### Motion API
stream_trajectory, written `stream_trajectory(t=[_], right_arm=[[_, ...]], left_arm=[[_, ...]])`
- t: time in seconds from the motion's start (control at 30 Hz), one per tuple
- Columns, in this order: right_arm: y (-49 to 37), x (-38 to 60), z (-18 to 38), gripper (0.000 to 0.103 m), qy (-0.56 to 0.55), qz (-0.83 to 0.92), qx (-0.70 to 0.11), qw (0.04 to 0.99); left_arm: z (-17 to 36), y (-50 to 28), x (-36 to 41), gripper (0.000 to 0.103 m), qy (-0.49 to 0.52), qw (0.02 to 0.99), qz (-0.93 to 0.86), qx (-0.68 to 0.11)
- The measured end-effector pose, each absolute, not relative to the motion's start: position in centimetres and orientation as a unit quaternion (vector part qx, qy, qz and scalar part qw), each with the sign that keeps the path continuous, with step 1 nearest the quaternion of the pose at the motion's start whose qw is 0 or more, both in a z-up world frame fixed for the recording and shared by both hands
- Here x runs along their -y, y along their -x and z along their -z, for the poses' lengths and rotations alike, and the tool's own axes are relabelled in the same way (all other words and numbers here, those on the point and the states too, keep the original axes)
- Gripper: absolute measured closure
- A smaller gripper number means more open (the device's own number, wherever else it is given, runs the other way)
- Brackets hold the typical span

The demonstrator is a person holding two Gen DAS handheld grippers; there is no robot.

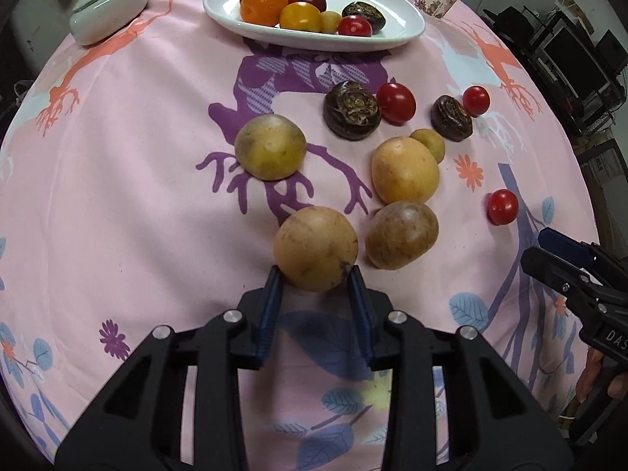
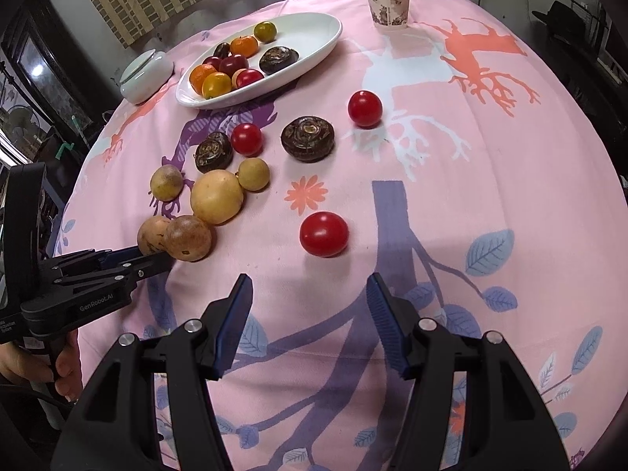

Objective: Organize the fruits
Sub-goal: 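Grasp a brown passion fruit with the left tool while the right tool grasps a red tomato, then place the passion fruit on the plate with the left tool while the right tool places the tomato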

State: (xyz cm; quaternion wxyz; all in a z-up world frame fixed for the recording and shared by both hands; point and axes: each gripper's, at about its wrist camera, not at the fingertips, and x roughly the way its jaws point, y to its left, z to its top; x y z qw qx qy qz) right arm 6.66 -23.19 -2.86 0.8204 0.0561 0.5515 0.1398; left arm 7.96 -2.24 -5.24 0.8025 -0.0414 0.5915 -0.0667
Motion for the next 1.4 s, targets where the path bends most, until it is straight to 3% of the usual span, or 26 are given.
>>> stream_trajectory(t=[0.23,0.4,0.47,1.0,1.2,1.4], right_arm=[[-8.4,22.3,3.9,0.045,-0.02,-0.129,-0.543,0.83],[-10.0,22.1,5.3,0.068,-0.007,-0.122,-0.551,0.826],[-10.4,21.7,5.3,0.072,0.003,-0.126,-0.551,0.825],[-10.0,21.3,3.8,0.073,-0.027,-0.16,-0.561,0.812],[-9.9,21.2,3.4,0.073,-0.031,-0.168,-0.556,0.813],[-10.9,21.2,0.3,0.073,-0.048,-0.174,-0.518,0.836]], left_arm=[[5.5,-8.3,1.8,0.069,0.051,0.801,0.07,-0.592],[5.5,-8.7,1.4,0.068,0.062,0.797,0.069,-0.597],[5.6,-9.0,1.3,0.067,0.07,0.796,0.067,-0.597],[5.6,-10.6,1.1,0.06,0.102,0.796,0.059,-0.594],[5.4,-10.8,1.7,0.062,0.072,0.798,0.059,-0.595],[1.7,-10.5,0.4,0.062,0.097,0.822,0.061,-0.558]])
